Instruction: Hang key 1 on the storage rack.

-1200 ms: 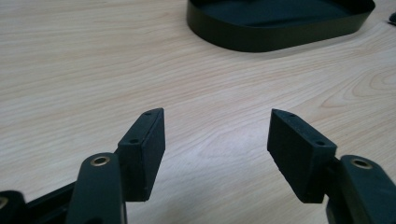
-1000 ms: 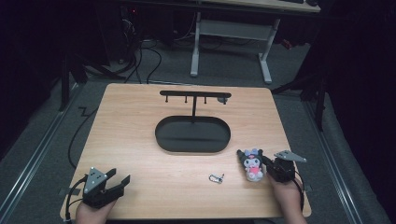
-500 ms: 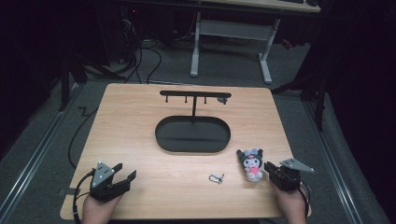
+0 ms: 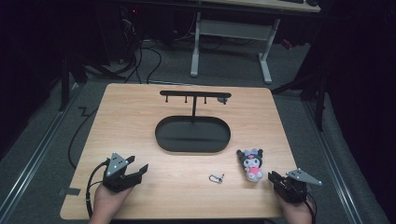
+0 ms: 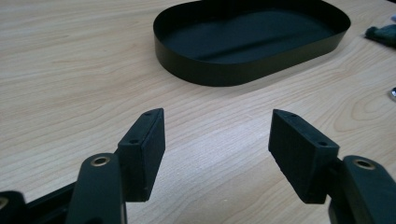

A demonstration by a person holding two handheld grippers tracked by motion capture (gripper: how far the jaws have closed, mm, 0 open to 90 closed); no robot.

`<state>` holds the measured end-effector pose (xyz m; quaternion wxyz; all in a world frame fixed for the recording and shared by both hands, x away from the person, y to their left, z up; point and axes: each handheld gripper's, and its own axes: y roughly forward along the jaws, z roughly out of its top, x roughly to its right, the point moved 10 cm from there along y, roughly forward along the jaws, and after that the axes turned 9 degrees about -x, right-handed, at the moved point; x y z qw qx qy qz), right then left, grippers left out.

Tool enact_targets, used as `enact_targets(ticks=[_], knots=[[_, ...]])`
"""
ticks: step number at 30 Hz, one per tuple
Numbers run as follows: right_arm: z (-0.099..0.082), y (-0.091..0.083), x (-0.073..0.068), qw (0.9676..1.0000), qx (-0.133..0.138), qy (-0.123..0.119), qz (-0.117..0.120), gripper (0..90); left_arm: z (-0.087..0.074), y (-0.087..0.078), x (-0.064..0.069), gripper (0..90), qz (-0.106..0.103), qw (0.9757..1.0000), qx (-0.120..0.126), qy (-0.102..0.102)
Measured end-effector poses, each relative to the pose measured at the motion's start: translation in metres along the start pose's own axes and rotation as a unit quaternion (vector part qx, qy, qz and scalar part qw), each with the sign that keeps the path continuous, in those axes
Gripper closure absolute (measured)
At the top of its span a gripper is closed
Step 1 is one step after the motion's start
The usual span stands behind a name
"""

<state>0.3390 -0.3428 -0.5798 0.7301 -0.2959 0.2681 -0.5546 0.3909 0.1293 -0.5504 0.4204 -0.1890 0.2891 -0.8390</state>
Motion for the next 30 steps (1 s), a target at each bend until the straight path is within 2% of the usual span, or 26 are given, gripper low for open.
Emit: enact_targets(ticks=[1, 3, 4, 5, 7, 8, 10, 11, 12, 15, 16, 19, 26, 27, 30], knots=[[0.000, 0.000, 0.000, 1.0000, 0.000, 0.000, 0.000, 77.1, 0.000, 0.000, 0.000, 36.3, 0.000, 1.0000, 0.000, 0.000], [-0.002, 0.000, -0.004, 1.0000, -0.004, 0.001, 0.008, 76.0, -0.003, 0.001, 0.000, 36.2, 0.002, 0.9998, -0.015, 0.012], [-0.003, 0.000, -0.008, 0.9999, -0.007, -0.006, 0.011, 75.5, -0.010, 0.002, -0.001, 36.2, 0.019, 0.9987, -0.030, 0.037], [-0.003, 0.000, -0.009, 0.9999, -0.008, -0.007, 0.010, 74.8, -0.013, 0.003, -0.001, 36.3, 0.022, 0.9983, -0.033, 0.043], [-0.002, -0.001, -0.010, 0.9999, -0.007, -0.012, 0.008, 73.2, -0.015, 0.003, -0.001, 37.3, 0.021, 0.9984, -0.031, 0.042], [-0.002, -0.002, -0.011, 0.9999, -0.008, -0.008, 0.004, 70.8, -0.017, 0.003, -0.002, 38.1, 0.016, 0.9991, -0.023, 0.033], [0.001, -0.004, -0.013, 1.0000, -0.008, 0.005, -0.002, 70.8, -0.019, 0.003, 0.001, 38.5, -0.011, 0.9998, -0.011, 0.015], [0.001, -0.004, -0.013, 1.0000, -0.008, 0.005, -0.002, 70.8, -0.019, 0.003, 0.001, 38.4, -0.011, 0.9998, -0.011, 0.015], [0.003, -0.004, -0.016, 0.9999, -0.010, 0.002, -0.002, 69.4, -0.021, 0.000, 0.004, 37.7, -0.011, 0.9997, -0.001, 0.022], [0.003, -0.004, -0.019, 0.9998, -0.017, 0.002, -0.003, 66.6, -0.025, -0.001, 0.006, 38.0, -0.008, 0.9994, -0.001, 0.034], [0.001, -0.001, -0.018, 0.9993, -0.035, -0.005, -0.009, 66.2, -0.026, -0.002, 0.006, 37.7, -0.011, 0.9992, -0.003, 0.038], [-0.003, 0.002, -0.018, 0.9980, -0.063, 0.001, -0.009, 64.2, -0.026, -0.002, 0.005, 37.3, -0.015, 0.9992, -0.001, 0.036], [-0.001, -0.001, -0.022, 0.9949, -0.100, -0.001, -0.010, 61.0, -0.027, -0.002, 0.003, 36.6, -0.024, 0.9990, 0.000, 0.038], [0.000, -0.002, -0.023, 0.9936, -0.113, 0.000, -0.005, 59.8, -0.027, -0.003, 0.004, 36.7, -0.032, 0.9989, 0.003, 0.035], [0.001, -0.001, -0.023, 0.9915, -0.130, -0.006, -0.006, 58.3, -0.027, -0.004, 0.006, 36.7, -0.032, 0.9987, 0.004, 0.039]])
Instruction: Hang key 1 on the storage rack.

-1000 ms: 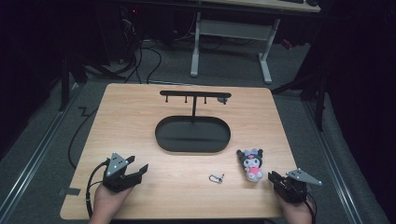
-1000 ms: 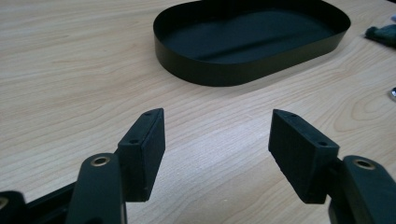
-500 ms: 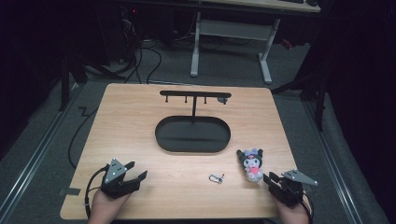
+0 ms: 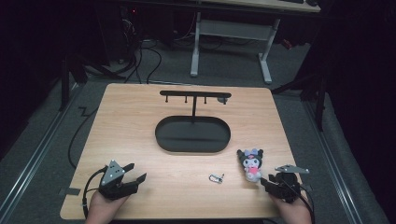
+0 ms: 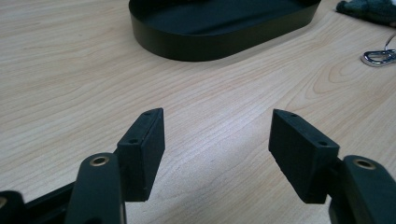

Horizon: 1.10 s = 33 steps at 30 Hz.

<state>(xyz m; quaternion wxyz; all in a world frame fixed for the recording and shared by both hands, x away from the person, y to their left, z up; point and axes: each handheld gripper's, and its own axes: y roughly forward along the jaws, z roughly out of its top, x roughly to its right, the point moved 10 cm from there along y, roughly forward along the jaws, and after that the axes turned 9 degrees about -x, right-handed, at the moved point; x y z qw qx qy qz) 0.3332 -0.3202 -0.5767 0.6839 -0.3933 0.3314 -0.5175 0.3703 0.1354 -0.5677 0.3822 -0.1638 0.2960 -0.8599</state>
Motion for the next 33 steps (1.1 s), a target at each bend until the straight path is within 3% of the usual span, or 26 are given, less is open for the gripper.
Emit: enact_targets(ticks=[7, 14, 22, 27, 33], knots=[[0.002, -0.002, -0.004, 0.9994, -0.032, -0.009, 0.007, 52.0, 0.001, -0.002, 0.006, 36.8, -0.007, 0.9999, 0.009, 0.012], [-0.002, 0.000, -0.011, 0.9964, -0.075, -0.039, 0.004, 44.7, 0.000, -0.003, 0.009, 36.8, -0.013, 0.9996, 0.010, 0.021], [-0.004, -0.003, -0.018, 0.9939, -0.103, -0.036, 0.017, 41.3, -0.001, -0.003, 0.010, 36.8, -0.015, 0.9996, 0.009, 0.022], [-0.007, -0.005, -0.024, 0.9911, -0.126, -0.037, 0.022, 40.0, -0.002, -0.003, 0.011, 36.7, -0.017, 0.9995, 0.008, 0.024], [-0.014, -0.007, -0.034, 0.9849, -0.165, -0.044, 0.029, 42.7, -0.003, -0.002, 0.013, 36.7, -0.023, 0.9994, 0.005, 0.026]])
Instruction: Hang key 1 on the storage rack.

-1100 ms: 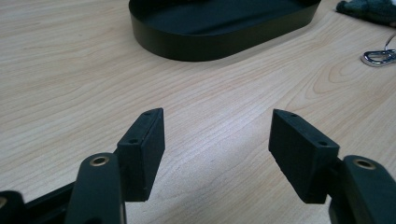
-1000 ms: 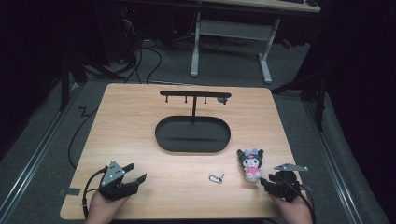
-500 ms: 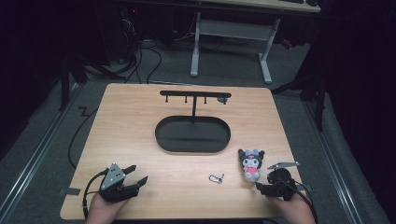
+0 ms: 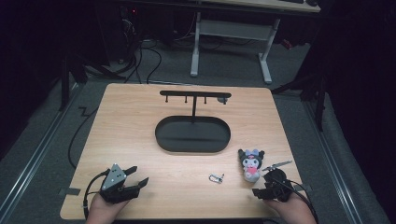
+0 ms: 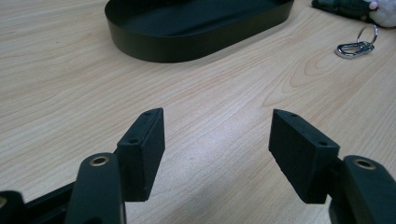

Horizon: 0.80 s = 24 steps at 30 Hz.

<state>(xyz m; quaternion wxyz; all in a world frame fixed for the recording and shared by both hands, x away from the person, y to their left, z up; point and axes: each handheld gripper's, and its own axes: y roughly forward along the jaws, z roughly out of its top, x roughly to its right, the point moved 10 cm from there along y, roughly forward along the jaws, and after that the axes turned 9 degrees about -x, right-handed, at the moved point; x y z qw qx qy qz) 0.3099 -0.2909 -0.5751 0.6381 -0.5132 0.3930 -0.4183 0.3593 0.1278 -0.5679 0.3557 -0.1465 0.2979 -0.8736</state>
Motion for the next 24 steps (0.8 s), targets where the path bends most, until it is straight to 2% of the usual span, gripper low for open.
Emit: enact_targets(ticks=[2, 5, 6, 9, 10, 12, 14, 16, 17, 21, 24], knots=[[0.000, -0.001, -0.003, 1.0000, -0.003, -0.003, 0.000, 43.9, 0.000, 0.000, 0.000, 36.7, -0.001, 1.0000, -0.001, 0.001], [0.002, -0.002, -0.012, 0.9996, -0.016, -0.023, -0.009, 59.5, 0.000, 0.000, 0.001, 36.8, -0.002, 1.0000, 0.000, 0.003], [0.004, -0.003, -0.020, 0.9989, -0.025, -0.036, -0.011, 68.5, 0.000, 0.000, 0.002, 36.8, -0.003, 1.0000, -0.003, 0.006], [0.008, -0.004, -0.028, 0.9983, -0.029, -0.048, -0.010, 77.5, 0.000, 0.001, 0.002, 36.7, -0.003, 1.0000, -0.002, 0.007], [0.015, -0.004, -0.033, 0.9979, -0.025, -0.056, -0.021, 88.0, 0.000, 0.001, 0.003, 36.8, -0.003, 1.0000, -0.003, 0.008], [0.018, -0.005, -0.036, 0.9976, -0.025, -0.061, -0.021, 90.0, 0.000, 0.001, 0.003, 36.8, -0.003, 0.9999, -0.003, 0.009], [0.031, -0.004, -0.044, 0.9964, -0.023, -0.076, -0.029, 90.0, 0.000, 0.001, 0.003, 36.8, -0.002, 0.9999, -0.003, 0.010], [0.034, -0.003, -0.046, 0.9963, -0.022, -0.079, -0.028, 90.0, 0.000, 0.000, 0.002, 36.8, -0.002, 0.9999, -0.003, 0.010], [0.044, -0.001, -0.049, 0.9956, -0.018, -0.085, -0.033, 90.0, -0.001, 0.000, 0.001, 36.9, -0.003, 0.9999, -0.004, 0.009], [0.052, 0.002, -0.050, 0.9959, -0.019, -0.080, -0.038, 90.0, 0.000, -0.001, 0.001, 36.9, -0.002, 1.0000, -0.003, 0.009], [0.056, 0.008, -0.042, 0.9962, -0.021, -0.070, -0.046, 89.9, -0.001, -0.001, 0.001, 36.9, -0.002, 0.9999, -0.003, 0.009]])
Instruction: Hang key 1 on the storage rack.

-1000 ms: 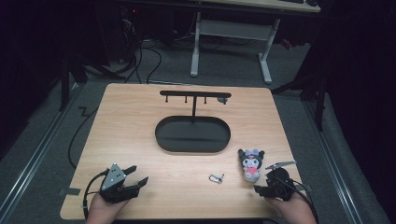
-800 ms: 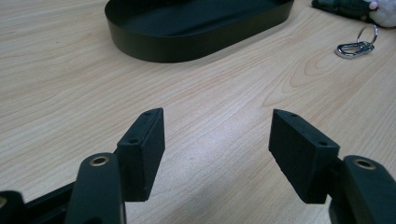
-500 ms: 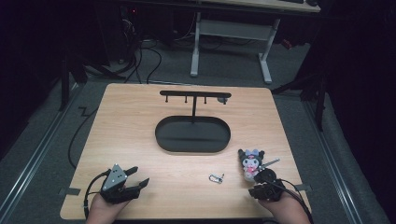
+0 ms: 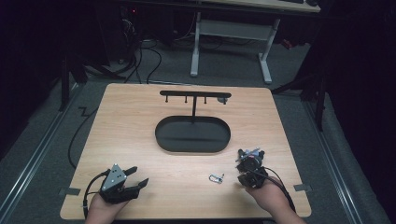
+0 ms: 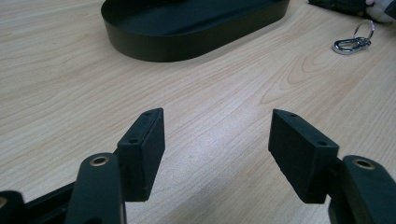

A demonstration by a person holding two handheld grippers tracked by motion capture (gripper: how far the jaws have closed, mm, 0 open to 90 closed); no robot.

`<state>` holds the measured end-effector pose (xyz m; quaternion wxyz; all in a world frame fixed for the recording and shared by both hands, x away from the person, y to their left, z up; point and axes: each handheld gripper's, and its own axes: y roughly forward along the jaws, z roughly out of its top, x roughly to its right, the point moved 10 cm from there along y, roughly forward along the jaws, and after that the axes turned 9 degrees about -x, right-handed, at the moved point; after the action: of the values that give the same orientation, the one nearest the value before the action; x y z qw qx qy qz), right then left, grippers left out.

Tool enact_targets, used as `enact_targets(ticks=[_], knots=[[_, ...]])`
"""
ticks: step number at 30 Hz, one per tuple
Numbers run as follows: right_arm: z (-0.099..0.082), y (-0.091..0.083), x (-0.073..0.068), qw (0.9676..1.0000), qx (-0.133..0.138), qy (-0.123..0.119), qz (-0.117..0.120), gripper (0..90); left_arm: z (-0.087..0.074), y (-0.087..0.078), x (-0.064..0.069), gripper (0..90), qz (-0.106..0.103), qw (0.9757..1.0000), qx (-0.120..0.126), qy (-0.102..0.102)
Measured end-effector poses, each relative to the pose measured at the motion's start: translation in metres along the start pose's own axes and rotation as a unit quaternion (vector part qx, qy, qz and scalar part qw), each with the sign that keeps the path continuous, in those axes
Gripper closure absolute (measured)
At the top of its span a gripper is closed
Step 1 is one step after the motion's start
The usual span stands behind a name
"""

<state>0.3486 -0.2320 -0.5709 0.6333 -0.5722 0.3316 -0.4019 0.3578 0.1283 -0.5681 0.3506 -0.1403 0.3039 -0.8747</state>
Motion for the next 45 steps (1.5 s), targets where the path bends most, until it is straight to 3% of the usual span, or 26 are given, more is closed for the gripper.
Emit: enact_targets(ticks=[16, 22, 25, 28, 30, 31, 32, 33, 34, 35, 38, 41, 45], knots=[[-0.024, 0.000, 0.031, 0.9992, -0.006, 0.037, -0.011, 88.6, -0.001, 0.001, 0.001, 36.9, 0.001, 1.0000, -0.004, 0.002], [-0.031, -0.004, 0.021, 0.9998, -0.006, 0.017, 0.007, 85.6, -0.002, 0.001, 0.000, 36.9, 0.001, 1.0000, -0.004, 0.001], [-0.038, -0.005, 0.020, 0.9997, -0.011, 0.020, 0.013, 82.3, -0.002, 0.001, 0.000, 36.9, 0.001, 1.0000, -0.004, 0.001], [-0.046, -0.005, 0.021, 0.9993, -0.019, 0.021, 0.023, 74.5, -0.002, 0.001, 0.000, 36.9, 0.001, 1.0000, -0.005, 0.002], [-0.053, -0.006, 0.023, 0.9989, -0.024, 0.024, 0.032, 63.6, -0.003, 0.001, 0.001, 36.9, 0.000, 1.0000, -0.006, 0.002], [-0.053, -0.006, 0.023, 0.9989, -0.024, 0.024, 0.032, 63.6, -0.002, 0.001, 0.001, 36.9, 0.000, 1.0000, -0.006, 0.002], [-0.056, -0.009, 0.027, 0.9989, -0.029, 0.025, 0.028, 55.2, -0.003, 0.002, 0.001, 36.9, 0.000, 1.0000, -0.006, 0.003], [-0.056, -0.009, 0.027, 0.9989, -0.029, 0.025, 0.028, 55.2, -0.003, 0.002, 0.001, 36.9, 0.000, 1.0000, -0.006, 0.003], [-0.057, -0.009, 0.028, 0.9987, -0.030, 0.028, 0.031, 51.6, -0.003, 0.002, 0.001, 36.9, -0.001, 1.0000, -0.007, 0.004], [-0.058, -0.011, 0.033, 0.9978, -0.031, 0.041, 0.041, 41.3, -0.003, 0.002, 0.002, 36.9, -0.001, 1.0000, -0.007, 0.005], [-0.056, -0.017, 0.039, 0.9973, -0.028, 0.053, 0.043, 32.1, -0.003, 0.002, 0.002, 36.9, -0.002, 1.0000, -0.007, 0.005], [-0.054, -0.021, 0.043, 0.9968, -0.028, 0.057, 0.049, 27.7, -0.002, 0.002, 0.002, 36.9, -0.002, 1.0000, -0.007, 0.005], [-0.046, -0.026, 0.052, 0.9976, -0.017, 0.056, 0.038, 22.9, -0.003, 0.001, 0.002, 36.9, -0.002, 1.0000, -0.007, 0.006]])
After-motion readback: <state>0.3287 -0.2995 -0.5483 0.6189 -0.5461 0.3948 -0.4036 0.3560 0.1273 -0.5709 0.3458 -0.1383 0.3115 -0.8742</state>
